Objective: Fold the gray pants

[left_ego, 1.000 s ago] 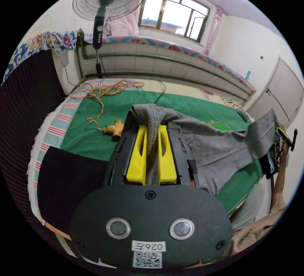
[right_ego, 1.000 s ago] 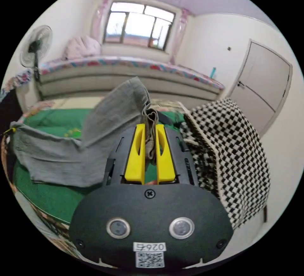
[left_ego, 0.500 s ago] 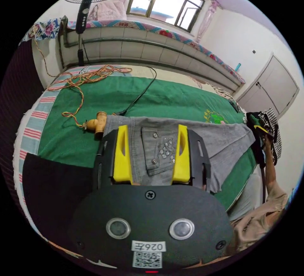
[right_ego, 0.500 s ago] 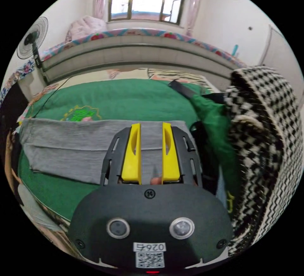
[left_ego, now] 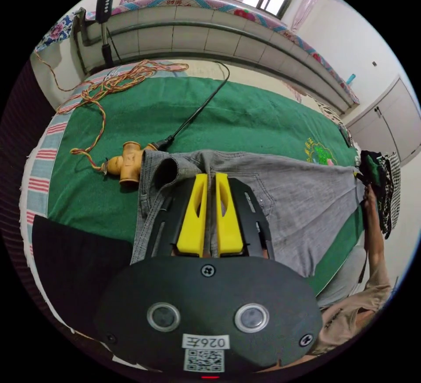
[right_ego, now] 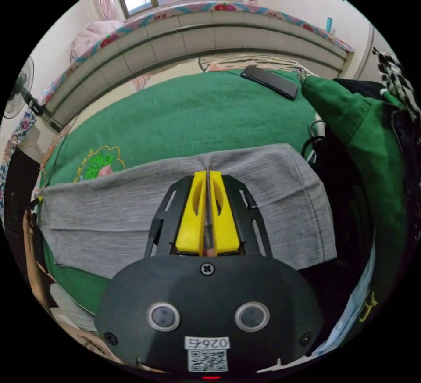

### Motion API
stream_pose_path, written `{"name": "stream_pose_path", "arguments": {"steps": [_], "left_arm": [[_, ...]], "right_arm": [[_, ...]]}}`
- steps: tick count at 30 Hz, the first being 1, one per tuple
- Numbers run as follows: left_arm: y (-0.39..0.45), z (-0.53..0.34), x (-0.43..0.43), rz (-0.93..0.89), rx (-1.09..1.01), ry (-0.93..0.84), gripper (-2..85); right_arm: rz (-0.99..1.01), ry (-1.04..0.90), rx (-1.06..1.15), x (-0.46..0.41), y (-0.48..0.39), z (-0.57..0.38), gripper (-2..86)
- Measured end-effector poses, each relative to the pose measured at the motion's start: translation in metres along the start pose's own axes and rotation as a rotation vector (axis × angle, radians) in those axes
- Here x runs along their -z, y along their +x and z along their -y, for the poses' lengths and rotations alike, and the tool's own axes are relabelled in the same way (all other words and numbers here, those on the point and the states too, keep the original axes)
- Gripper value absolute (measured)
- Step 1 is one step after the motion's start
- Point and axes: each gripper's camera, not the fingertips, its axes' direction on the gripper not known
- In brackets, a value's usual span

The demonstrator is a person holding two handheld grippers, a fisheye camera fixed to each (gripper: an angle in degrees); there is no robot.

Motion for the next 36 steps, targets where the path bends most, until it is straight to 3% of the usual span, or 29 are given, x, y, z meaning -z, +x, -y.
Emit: {"name": "stream_pose_path", "arguments": {"steps": [5,10,14,20,22,25,28,30,33,35,36], "left_arm": [[-0.012,-0.04,0.064,-0.182,-0.06,0.227,1.7],[-0.041,-0.137,0.134,-0.439,-0.125,0.486,2.1],[-0.061,-0.215,0.151,-0.572,-0.195,0.493,3.3],[-0.099,-0.314,0.139,-0.535,0.011,0.292,7.2],[-0.096,-0.336,0.158,-0.44,0.054,0.367,6.2],[-0.077,-0.337,0.198,-0.322,0.022,0.587,1.2],[-0.048,-0.294,0.212,-0.245,-0.075,0.639,1.7],[-0.032,-0.255,0.201,-0.18,-0.108,0.605,6.6],[-0.02,-0.182,0.155,-0.072,-0.075,0.476,10.9],[-0.021,-0.141,0.119,-0.028,-0.038,0.371,11.8],[-0.025,-0.118,0.096,-0.001,-0.008,0.307,12.5]], "right_arm": [[0.168,0.268,0.003,0.074,0.024,-0.039,-1.5],[0.304,0.517,0.029,0.148,0.05,-0.124,-1.5],[0.395,0.589,0.019,0.179,0.085,-0.213,-1.5],[0.46,0.329,0.004,0.166,0.108,-0.281,-1.1],[0.34,0.306,-0.056,0.172,0.108,-0.287,-1.0],[0.086,0.439,-0.088,0.202,0.091,-0.283,-1.1],[0.085,0.553,0.07,0.21,0.046,-0.253,-1.0],[0.114,0.511,0.192,0.191,0.014,-0.224,-1.0],[0.081,0.256,0.306,0.124,-0.025,-0.175,-1.0],[-0.135,-0.113,0.381,0.057,-0.034,-0.159,-1.1],[-0.194,-0.173,0.394,0.046,-0.033,-0.161,-1.0]]}}
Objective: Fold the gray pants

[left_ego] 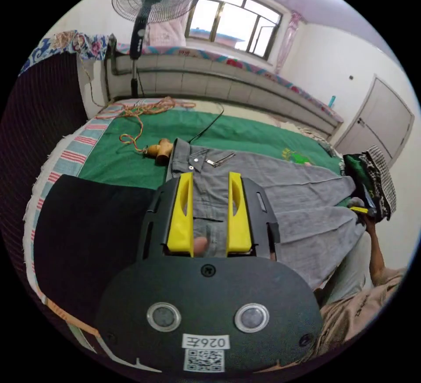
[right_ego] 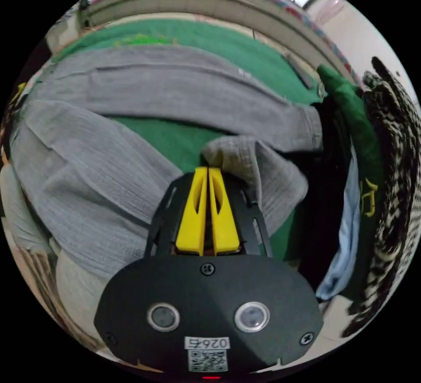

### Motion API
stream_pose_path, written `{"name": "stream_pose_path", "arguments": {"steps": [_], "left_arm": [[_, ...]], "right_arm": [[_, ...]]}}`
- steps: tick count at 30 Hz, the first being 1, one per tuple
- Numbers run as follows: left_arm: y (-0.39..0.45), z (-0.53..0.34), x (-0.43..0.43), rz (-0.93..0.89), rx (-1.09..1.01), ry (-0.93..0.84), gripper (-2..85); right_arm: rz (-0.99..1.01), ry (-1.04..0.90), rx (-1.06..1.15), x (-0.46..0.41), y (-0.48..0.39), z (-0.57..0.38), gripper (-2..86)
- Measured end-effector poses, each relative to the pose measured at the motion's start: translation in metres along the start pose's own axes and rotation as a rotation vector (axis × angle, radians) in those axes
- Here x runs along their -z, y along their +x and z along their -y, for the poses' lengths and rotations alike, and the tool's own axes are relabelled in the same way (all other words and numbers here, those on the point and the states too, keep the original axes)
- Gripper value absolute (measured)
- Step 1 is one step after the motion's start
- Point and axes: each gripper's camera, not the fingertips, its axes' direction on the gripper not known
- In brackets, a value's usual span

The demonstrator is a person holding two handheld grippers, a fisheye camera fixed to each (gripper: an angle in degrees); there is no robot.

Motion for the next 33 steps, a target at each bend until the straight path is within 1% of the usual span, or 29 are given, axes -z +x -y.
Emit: {"name": "stream_pose_path", "arguments": {"steps": [1,2,3,5,6,8,10,12,14,15,16,17,18,19,20,21,22,23,24,25,27,28,29,31,33], "left_arm": [[-0.005,0.013,-0.025,0.037,0.013,-0.054,13.4],[-0.007,0.02,-0.037,0.061,0.02,-0.08,14.0],[-0.012,0.031,-0.057,0.105,0.019,-0.124,15.2],[-0.018,0.048,-0.087,0.153,0.017,-0.199,18.9],[-0.022,0.059,-0.106,0.185,0.019,-0.253,20.0],[-0.026,0.072,-0.132,0.215,0.009,-0.336,20.4],[-0.029,0.086,-0.167,0.187,-0.007,-0.456,18.5],[-0.031,0.089,-0.194,0.134,-0.011,-0.555,18.0],[-0.031,0.093,-0.2,0.141,-0.004,-0.563,16.4],[-0.032,0.095,-0.203,0.134,0.002,-0.572,9.2],[-0.031,0.096,-0.203,0.084,-0.008,-0.564,4.9],[-0.03,0.096,-0.202,0.011,-0.014,-0.552,4.2],[-0.033,0.096,-0.198,-0.045,0.031,-0.52,3.2],[-0.029,0.094,-0.191,-0.026,-0.009,-0.478,2.6],[-0.028,0.093,-0.186,-0.019,-0.017,-0.456,2.5],[-0.028,0.09,-0.172,0.007,-0.015,-0.4,2.3],[-0.028,0.085,-0.155,-0.02,-0.023,-0.342,2.2],[-0.029,0.083,-0.146,-0.037,-0.02,-0.31,2.2],[-0.033,0.076,-0.13,-0.071,-0.011,-0.262,2.3],[-0.037,0.07,-0.119,-0.092,-0.006,-0.247,2.5],[-0.042,0.063,-0.114,-0.086,-0.006,-0.271,3.1],[-0.044,0.061,-0.118,-0.087,-0.018,-0.316,3.7],[-0.045,0.061,-0.122,-0.095,-0.024,-0.343,4.4],[-0.052,0.065,-0.136,-0.091,-0.007,-0.4,7.0],[-0.056,0.07,-0.139,-0.063,0.008,-0.379,8.0]], "right_arm": [[0.027,0.129,-0.04,0.004,0.005,-0.012,-1.0],[0.043,0.074,-0.139,0.003,0.017,-0.021,-0.9],[0.059,0.053,-0.147,0.003,0.021,-0.025,-0.9],[0.113,0.078,-0.249,0.018,0.038,-0.047,-0.8],[0.096,0.096,-0.27,0.024,0.04,-0.051,-0.8],[-0.063,0.195,-0.348,0.05,0.044,-0.055,-0.5],[-0.148,0.275,-0.381,0.064,0.047,-0.042,0.1],[-0.156,0.305,-0.387,0.064,0.052,-0.017,2.4],[-0.135,0.245,-0.44,0.04,0.066,0.024,8.6],[-0.139,0.221,-0.463,0.031,0.07,0.034,10.1],[-0.161,0.177,-0.513,0.011,0.079,0.052,11.8],[-0.168,0.149,-0.576,-0.009,0.088,0.066,11.6],[-0.148,0.134,-0.608,-0.019,0.095,0.073,10.6],[-0.045,0.089,-0.664,-0.039,0.108,0.086,6.6],[0.136,0.048,-0.673,-0.056,0.119,0.097,0.6],[0.222,0.042,-0.681,-0.061,0.123,0.102,0.2],[0.325,0.124,-0.654,-0.054,0.124,0.105,-0.6],[0.405,0.282,-0.555,-0.032,0.118,0.102,-0.8],[0.414,0.315,-0.526,-0.021,0.114,0.097,-0.9],[0.382,0.36,-0.471,-0.003,0.104,0.083,-0.8],[0.238,0.288,-0.423,0.005,0.092,0.063,-0.2],[0.172,0.12,-0.338,-0.007,0.087,0.058,1.0],[0.192,-0.028,-0.329,-0.021,0.087,0.054,2.8],[0.189,-0.037,-0.363,-0.022,0.086,0.047,3.7],[0.114,0.045,-0.385,-0.006,0.081,0.048,4.1]]}}
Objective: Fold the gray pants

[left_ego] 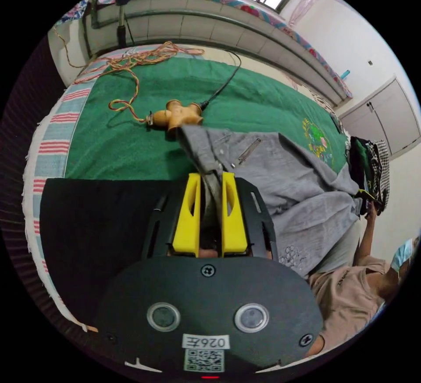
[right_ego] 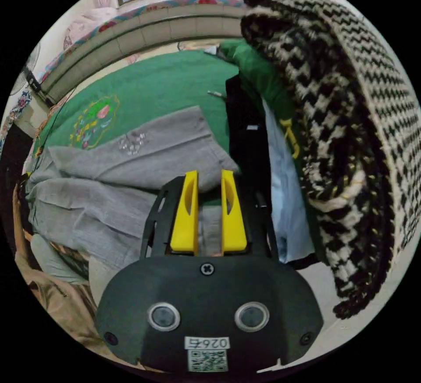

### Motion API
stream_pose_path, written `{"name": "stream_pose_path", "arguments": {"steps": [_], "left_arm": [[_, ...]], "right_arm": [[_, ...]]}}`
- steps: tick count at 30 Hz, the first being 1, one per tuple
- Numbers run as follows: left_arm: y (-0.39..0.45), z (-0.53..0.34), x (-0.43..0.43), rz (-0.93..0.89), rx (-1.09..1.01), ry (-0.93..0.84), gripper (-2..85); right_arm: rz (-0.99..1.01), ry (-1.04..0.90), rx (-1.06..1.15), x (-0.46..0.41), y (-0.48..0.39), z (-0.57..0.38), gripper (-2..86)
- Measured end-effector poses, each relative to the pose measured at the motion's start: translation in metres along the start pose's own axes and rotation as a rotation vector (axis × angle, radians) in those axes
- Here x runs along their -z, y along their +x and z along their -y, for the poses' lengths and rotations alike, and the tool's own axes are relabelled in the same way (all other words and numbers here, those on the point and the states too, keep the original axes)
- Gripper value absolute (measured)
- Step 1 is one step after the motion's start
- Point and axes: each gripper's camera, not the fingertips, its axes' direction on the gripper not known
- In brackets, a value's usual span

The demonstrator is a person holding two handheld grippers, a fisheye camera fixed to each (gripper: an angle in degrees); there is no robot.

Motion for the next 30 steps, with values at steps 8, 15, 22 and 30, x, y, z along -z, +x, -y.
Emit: {"name": "stream_pose_path", "arguments": {"steps": [8,15,22,30], "left_arm": [[0.002,0.024,-0.026,-0.053,-0.013,-0.025,22.1],[0.024,0.025,-0.018,-0.005,-0.082,-0.03,7.1],[0.004,0.004,0.036,-0.207,0.01,0.203,6.8],[0.01,0.013,0.022,-0.111,0.076,0.098,8.7]], "right_arm": [[-0.106,0.124,0.194,-0.03,-0.057,0.105,9.7],[0.237,-0.052,0.157,-0.078,-0.055,0.143,-0.9],[-0.176,0.332,0.13,0.012,-0.071,0.161,-1.3],[-0.25,0.229,0.09,-0.061,-0.092,0.205,1.2]]}}
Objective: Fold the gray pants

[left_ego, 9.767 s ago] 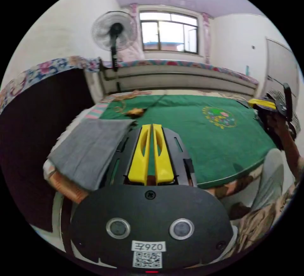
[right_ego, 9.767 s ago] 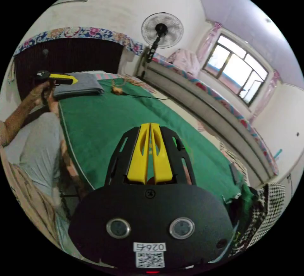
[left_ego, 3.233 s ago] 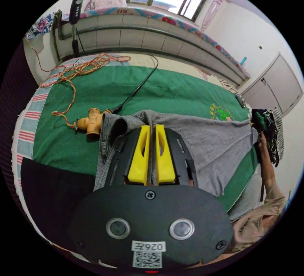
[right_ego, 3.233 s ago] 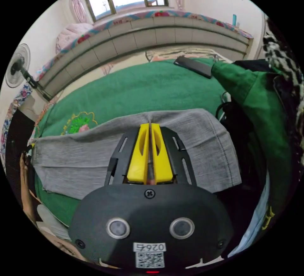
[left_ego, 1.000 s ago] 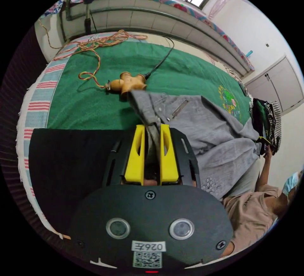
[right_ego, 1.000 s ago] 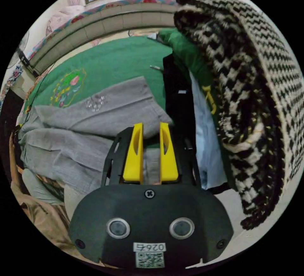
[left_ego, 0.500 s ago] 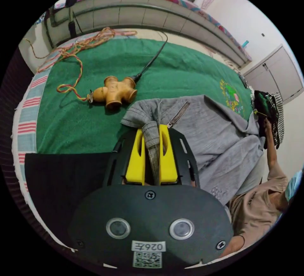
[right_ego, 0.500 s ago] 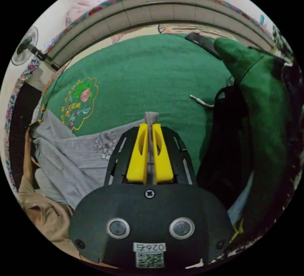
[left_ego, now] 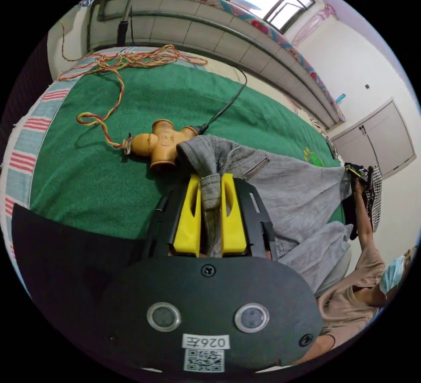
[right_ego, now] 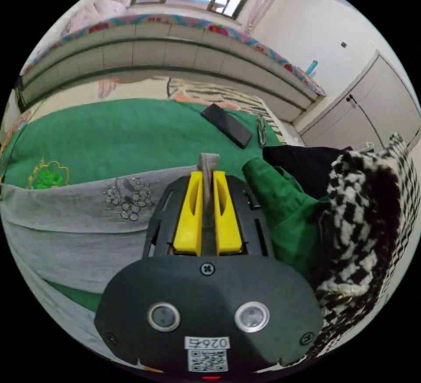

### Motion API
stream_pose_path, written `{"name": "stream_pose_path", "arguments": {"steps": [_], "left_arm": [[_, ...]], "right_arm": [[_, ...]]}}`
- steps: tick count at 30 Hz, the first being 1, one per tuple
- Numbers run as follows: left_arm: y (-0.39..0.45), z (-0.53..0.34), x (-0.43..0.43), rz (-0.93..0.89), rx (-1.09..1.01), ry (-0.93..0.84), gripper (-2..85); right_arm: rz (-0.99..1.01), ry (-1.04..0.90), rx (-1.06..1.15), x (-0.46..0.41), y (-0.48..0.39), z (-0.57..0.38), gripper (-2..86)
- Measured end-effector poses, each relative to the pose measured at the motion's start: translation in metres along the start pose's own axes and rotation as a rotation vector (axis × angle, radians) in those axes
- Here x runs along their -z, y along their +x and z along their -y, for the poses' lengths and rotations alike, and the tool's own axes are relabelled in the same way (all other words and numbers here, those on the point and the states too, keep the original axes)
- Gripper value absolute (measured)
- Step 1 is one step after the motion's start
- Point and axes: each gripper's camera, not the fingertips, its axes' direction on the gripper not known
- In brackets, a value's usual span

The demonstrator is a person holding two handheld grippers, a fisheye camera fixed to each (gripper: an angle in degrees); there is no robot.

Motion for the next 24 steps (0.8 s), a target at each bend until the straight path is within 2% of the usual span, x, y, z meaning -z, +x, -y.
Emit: {"name": "stream_pose_path", "arguments": {"steps": [2,4,5,7,9,11,13,14,15,17,18,21,23,24], "left_arm": [[0.002,0.001,0.007,0.008,-0.005,-0.043,11.3],[0.002,-0.003,0.036,0.052,0.029,-0.063,12.6],[0.004,-0.007,0.048,0.084,0.038,-0.043,12.4],[0.022,-0.031,0.099,0.184,0.026,0.108,5.4],[0.045,-0.057,0.126,0.177,-0.056,0.234,0.7],[0.064,-0.079,0.131,0.159,-0.131,0.297,-0.4],[0.073,-0.088,0.104,0.166,-0.129,0.2,-0.8],[0.072,-0.086,0.094,0.156,-0.125,0.139,-0.9],[0.068,-0.083,0.079,0.109,-0.108,0.01,-0.9],[0.069,-0.089,0.095,0.059,-0.075,0.023,-0.9],[0.077,-0.1,0.126,0.017,-0.093,0.143,-1.0],[0.105,-0.149,0.22,-0.07,-0.196,0.416,-1.0],[0.115,-0.196,0.276,-0.165,-0.242,0.61,-1.0],[0.114,-0.233,0.309,-0.285,-0.251,0.757,-1.0]], "right_arm": [[-0.112,-0.202,0.069,-0.041,-0.015,0.004,3.3],[-0.246,-0.269,0.103,-0.053,-0.018,-0.003,2.8],[-0.329,-0.221,0.105,-0.047,-0.017,-0.012,1.9],[-0.33,-0.115,0.115,-0.029,-0.016,-0.029,0.6],[-0.261,-0.002,0.106,-0.01,-0.015,-0.05,-0.4],[-0.094,0.084,0.092,-0.006,-0.012,-0.077,-0.9],[-0.096,0.004,0.104,-0.03,-0.011,-0.088,-1.1],[-0.17,-0.168,0.144,-0.059,-0.009,-0.094,-1.0],[-0.158,-0.225,0.187,-0.067,-0.008,-0.098,-1.0],[-0.211,-0.137,0.09,-0.037,0.009,-0.111,-1.0],[-0.202,-0.116,0.088,-0.028,0.014,-0.116,-1.0],[-0.179,0.149,0.003,0.052,0.048,-0.161,-1.1],[-0.024,0.473,-0.105,0.124,0.087,-0.229,-1.2],[0.039,0.549,-0.126,0.139,0.097,-0.248,-1.2]]}}
